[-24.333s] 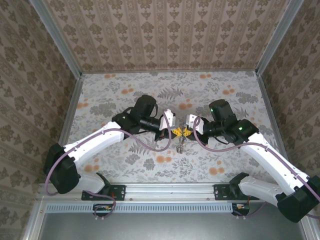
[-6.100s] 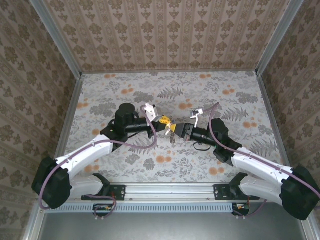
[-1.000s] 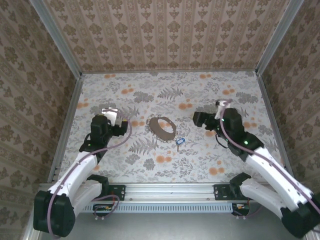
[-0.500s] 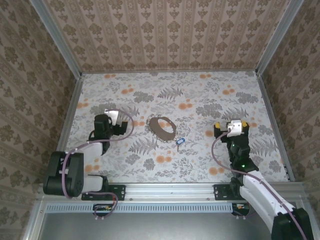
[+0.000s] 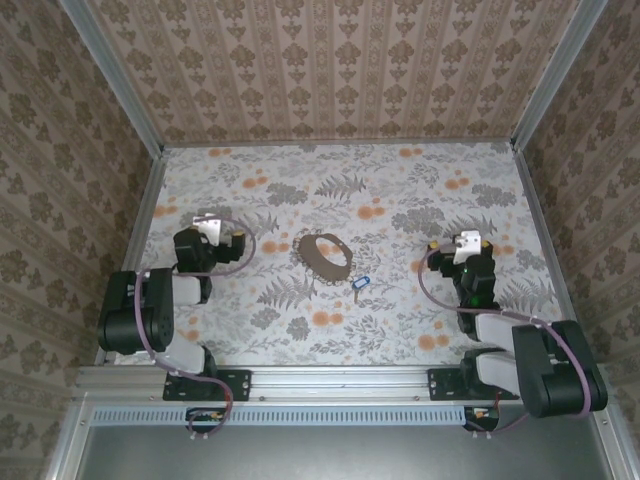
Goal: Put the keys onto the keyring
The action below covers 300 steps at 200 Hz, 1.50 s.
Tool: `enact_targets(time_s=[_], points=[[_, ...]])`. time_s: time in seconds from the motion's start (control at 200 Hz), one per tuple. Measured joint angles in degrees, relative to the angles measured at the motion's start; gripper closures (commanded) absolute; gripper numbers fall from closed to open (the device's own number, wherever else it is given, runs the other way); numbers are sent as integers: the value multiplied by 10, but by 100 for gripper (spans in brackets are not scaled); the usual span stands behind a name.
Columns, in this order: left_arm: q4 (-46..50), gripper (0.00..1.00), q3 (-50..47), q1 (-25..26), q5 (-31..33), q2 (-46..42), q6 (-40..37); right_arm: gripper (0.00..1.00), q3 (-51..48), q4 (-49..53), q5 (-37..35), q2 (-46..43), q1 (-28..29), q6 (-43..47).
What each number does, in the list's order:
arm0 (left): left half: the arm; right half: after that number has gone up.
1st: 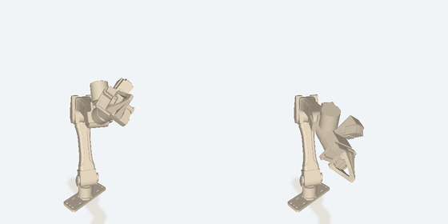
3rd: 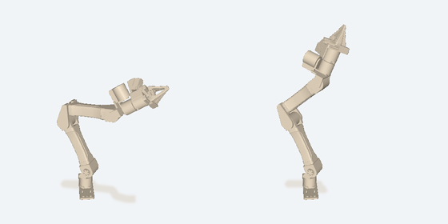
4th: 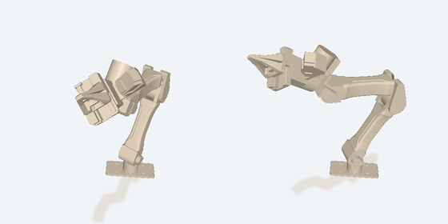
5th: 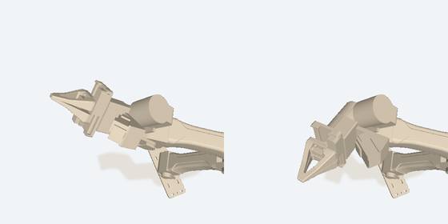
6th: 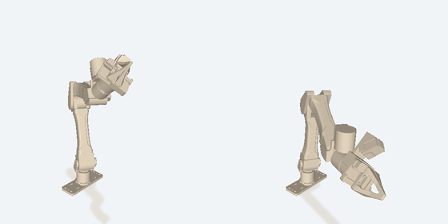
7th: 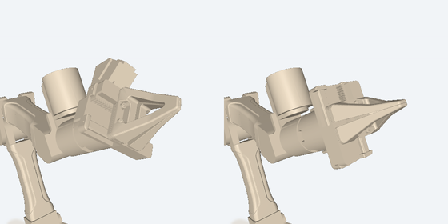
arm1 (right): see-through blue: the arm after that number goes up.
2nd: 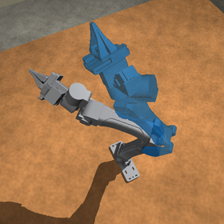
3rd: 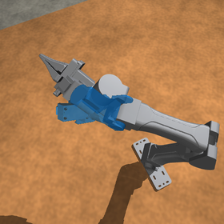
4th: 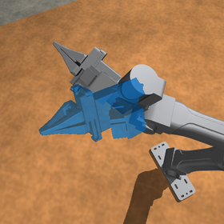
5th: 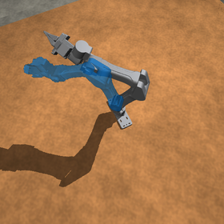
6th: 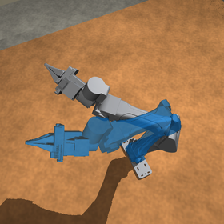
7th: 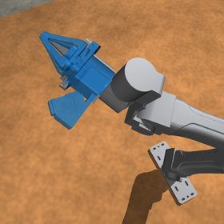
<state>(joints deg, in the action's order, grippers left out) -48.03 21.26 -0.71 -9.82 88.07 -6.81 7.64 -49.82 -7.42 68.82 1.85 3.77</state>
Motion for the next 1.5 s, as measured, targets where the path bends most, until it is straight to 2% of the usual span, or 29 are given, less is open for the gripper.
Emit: enact_targets(time_s=[0.24,0.405,0.475,0.56,0.695,1.5], points=[[-5,0,0,-2,-10,0,8,0,39,-33,39,26,-2,-14],[-5,0,0,-2,-10,0,8,0,46,-109,42,157,-2,-28],[-7,0,0,-2,-11,0,8,0,67,-86,40,193,-2,-32],[-9,0,0,-2,-11,0,8,1,113,-38,39,194,-2,-38],[-9,0,0,-2,-11,0,8,0,156,-27,41,193,-8,-43],[-13,0,0,-2,-11,0,8,1,156,14,41,193,-9,-45]])
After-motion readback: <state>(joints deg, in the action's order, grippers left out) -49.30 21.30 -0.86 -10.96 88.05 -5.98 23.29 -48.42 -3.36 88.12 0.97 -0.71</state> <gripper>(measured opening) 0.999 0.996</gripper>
